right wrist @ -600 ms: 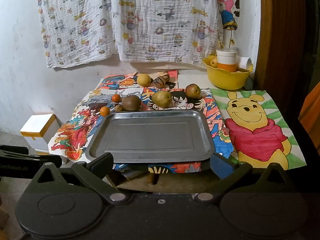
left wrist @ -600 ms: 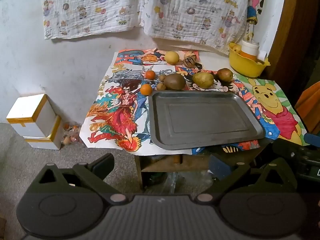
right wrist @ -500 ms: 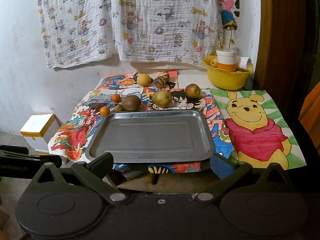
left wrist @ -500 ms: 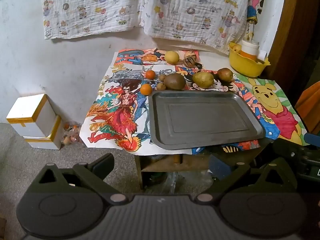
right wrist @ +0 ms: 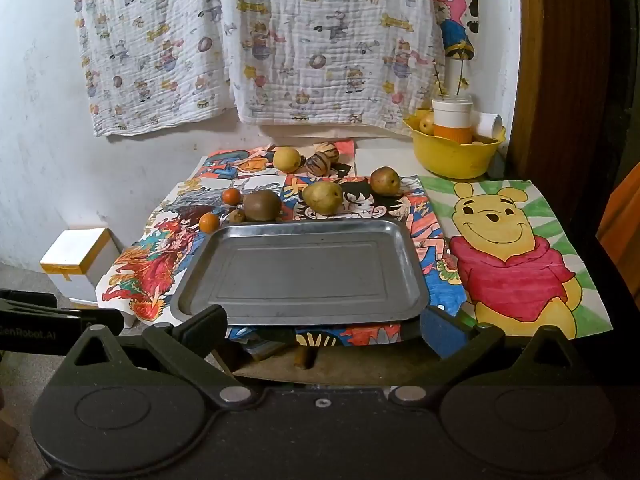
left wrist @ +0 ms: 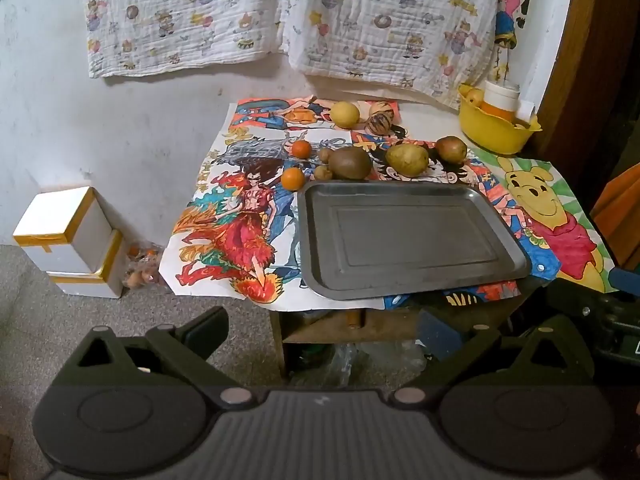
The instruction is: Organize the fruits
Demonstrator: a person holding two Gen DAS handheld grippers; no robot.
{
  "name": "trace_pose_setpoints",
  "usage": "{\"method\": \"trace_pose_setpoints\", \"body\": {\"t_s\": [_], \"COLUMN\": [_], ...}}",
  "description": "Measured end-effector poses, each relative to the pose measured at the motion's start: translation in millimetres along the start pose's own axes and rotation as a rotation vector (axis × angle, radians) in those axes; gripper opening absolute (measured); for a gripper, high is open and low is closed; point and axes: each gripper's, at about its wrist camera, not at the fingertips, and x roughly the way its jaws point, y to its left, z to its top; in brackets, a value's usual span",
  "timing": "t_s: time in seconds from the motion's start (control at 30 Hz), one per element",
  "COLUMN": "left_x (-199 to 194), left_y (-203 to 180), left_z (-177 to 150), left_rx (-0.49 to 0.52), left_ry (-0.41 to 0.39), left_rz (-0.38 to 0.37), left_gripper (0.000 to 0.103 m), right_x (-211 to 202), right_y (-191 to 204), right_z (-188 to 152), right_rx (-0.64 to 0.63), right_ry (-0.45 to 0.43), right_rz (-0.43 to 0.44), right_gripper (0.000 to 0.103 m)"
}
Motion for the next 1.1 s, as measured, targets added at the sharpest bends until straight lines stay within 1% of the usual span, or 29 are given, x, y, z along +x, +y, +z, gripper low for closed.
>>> {"method": "trace_pose_setpoints", "body": {"t_s": [0.5,0.8,1.1], "left_x": [0.2,4.0,8.6], "left_y": [-1.3,1.9,2.0], "left_z": [-5.0,-5.1,-6.2], "left_rx": [0.011,-0.017,-0.005], "left_ry": [-0.004,0.028,0.063], "left_rz": [0.009,0.021,0.026], "left_gripper": [0.102,0.102,0.102], "right_x": [-2.4,-1.5,3.0], "right_y": [-0.2,0.9,2.7], "right_z": [2.2,2.8,0.5], "right_rx": [-0.001,0.003,-0.002], "right_ry": [-0.01,-0.003,0.0], "right_rz": [0.0,0.0,0.007], "right_gripper": [0.103,0.103,0.103]}}
